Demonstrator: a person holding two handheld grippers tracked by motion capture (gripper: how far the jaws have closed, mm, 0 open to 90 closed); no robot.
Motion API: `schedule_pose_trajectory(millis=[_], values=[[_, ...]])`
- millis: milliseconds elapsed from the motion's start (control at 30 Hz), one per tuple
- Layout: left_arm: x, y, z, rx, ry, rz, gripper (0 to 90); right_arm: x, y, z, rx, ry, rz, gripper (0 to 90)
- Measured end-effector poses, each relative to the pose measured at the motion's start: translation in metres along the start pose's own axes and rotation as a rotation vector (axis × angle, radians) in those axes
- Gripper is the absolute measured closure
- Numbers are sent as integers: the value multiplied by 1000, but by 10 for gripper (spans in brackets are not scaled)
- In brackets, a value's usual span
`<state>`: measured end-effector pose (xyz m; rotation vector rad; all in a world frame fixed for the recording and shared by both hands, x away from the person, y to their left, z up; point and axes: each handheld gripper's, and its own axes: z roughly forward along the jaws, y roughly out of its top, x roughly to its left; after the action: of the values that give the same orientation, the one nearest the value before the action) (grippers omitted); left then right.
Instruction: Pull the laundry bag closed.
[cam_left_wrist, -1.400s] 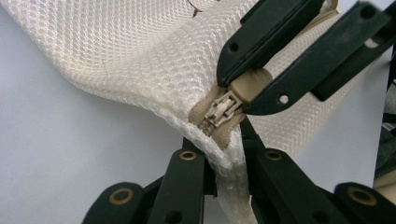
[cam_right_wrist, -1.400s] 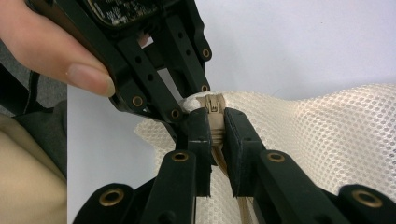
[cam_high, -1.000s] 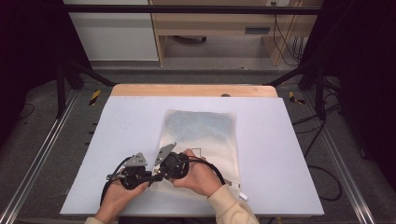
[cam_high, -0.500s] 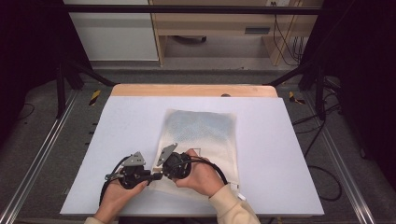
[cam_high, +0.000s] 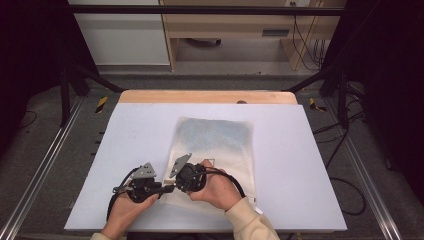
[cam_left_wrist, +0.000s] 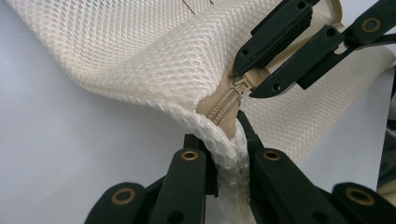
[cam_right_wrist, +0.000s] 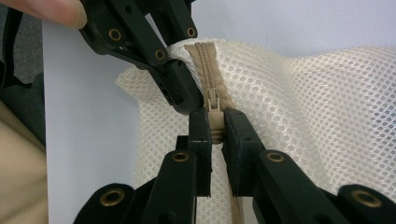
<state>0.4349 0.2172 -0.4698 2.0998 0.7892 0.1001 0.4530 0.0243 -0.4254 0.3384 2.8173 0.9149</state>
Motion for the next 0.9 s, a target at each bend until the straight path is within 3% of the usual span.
schedule_pose_trajectory(millis=[900], values=[[-4, -1, 4, 14, -14, 9, 850, 2, -3, -3, 15, -2, -17, 822]])
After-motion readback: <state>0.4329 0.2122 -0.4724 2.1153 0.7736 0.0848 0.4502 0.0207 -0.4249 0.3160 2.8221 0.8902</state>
